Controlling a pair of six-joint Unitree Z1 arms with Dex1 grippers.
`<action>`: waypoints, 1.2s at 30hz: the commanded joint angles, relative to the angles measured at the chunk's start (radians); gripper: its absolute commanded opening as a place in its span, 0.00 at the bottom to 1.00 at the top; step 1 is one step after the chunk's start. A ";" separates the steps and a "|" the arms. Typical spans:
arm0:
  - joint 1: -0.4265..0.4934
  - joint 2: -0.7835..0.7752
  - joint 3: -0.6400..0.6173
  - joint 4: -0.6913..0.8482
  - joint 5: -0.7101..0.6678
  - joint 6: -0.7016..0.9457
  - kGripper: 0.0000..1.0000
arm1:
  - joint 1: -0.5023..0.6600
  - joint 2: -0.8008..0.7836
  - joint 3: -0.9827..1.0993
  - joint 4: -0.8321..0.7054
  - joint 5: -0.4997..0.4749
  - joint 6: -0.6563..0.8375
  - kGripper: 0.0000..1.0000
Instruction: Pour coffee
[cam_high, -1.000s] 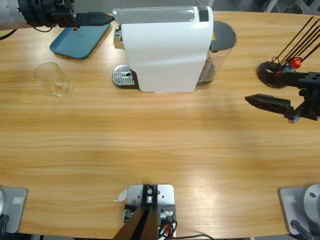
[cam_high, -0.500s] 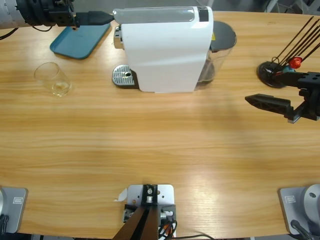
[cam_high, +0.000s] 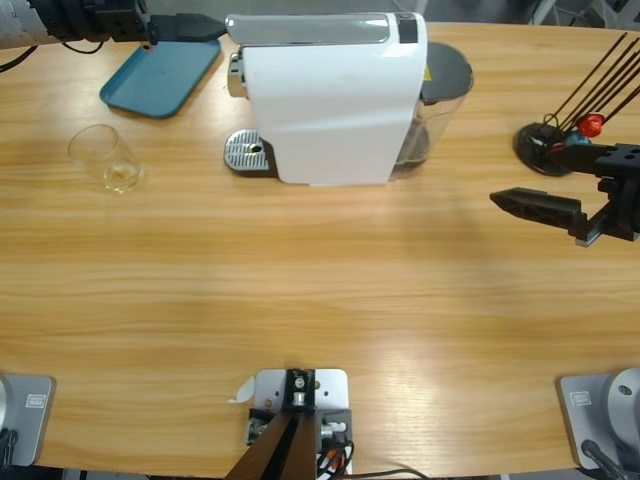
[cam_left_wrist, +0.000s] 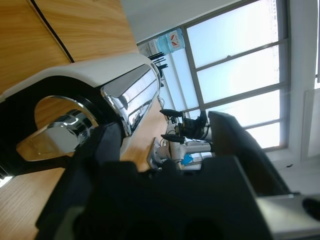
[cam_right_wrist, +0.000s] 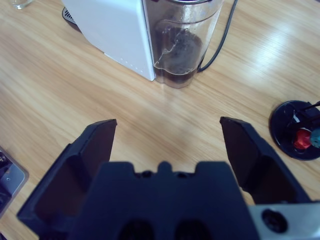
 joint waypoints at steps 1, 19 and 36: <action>-0.013 0.022 -0.034 -0.021 -0.028 -0.015 0.69 | 0.010 -0.010 0.027 0.004 -0.011 0.011 0.92; -0.048 0.019 -0.100 -0.020 -0.048 -0.050 0.69 | 0.010 -0.014 0.029 0.002 -0.016 0.011 0.92; -0.089 -0.598 -0.222 1.074 0.743 0.755 0.61 | 0.010 0.003 0.026 0.002 -0.015 0.011 0.92</action>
